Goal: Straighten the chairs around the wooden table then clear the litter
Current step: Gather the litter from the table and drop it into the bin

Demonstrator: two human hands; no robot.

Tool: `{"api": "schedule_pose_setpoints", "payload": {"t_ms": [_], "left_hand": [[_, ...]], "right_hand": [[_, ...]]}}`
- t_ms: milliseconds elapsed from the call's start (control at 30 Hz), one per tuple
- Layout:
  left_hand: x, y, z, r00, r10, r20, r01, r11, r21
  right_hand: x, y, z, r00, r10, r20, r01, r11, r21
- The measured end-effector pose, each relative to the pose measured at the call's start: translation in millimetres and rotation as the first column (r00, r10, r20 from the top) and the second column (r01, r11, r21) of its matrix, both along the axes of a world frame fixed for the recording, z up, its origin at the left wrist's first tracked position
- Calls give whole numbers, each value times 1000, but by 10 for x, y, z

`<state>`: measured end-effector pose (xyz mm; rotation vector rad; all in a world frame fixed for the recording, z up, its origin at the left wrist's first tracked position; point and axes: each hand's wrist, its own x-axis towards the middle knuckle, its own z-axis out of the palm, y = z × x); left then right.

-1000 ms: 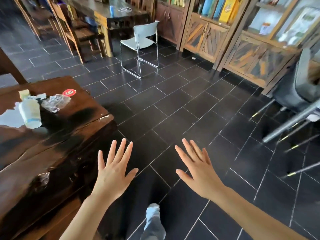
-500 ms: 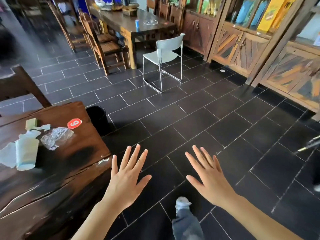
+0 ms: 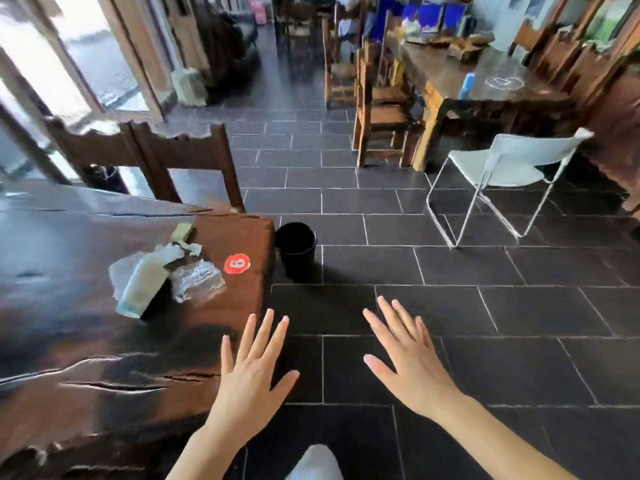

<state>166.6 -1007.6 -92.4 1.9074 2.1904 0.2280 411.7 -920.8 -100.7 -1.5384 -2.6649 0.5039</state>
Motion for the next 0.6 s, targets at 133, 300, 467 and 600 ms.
{"api": "schedule_pose_setpoints", "payload": {"t_ms": [133,300,467,600], "left_hand": [[-347,592,-87,984,179,6,-179,984,-5],[-928,1294,-192,945,326,11,-327,945,7],[-1500,1813,-138,883,468,39,-468,884,-15],[-1779,1956,-255,788,614,35,-611,788,-76]], "right_hand": [[-530,898,-28,984,179,-3,-179,984,25],[-1266,1835,-86,937,348,-29,-348,937,10],[-2016,2652,-166,880,463,-104,-469,882,-40],[-2654,3175,-270,787,599,-148,-613,786,-75]]}}
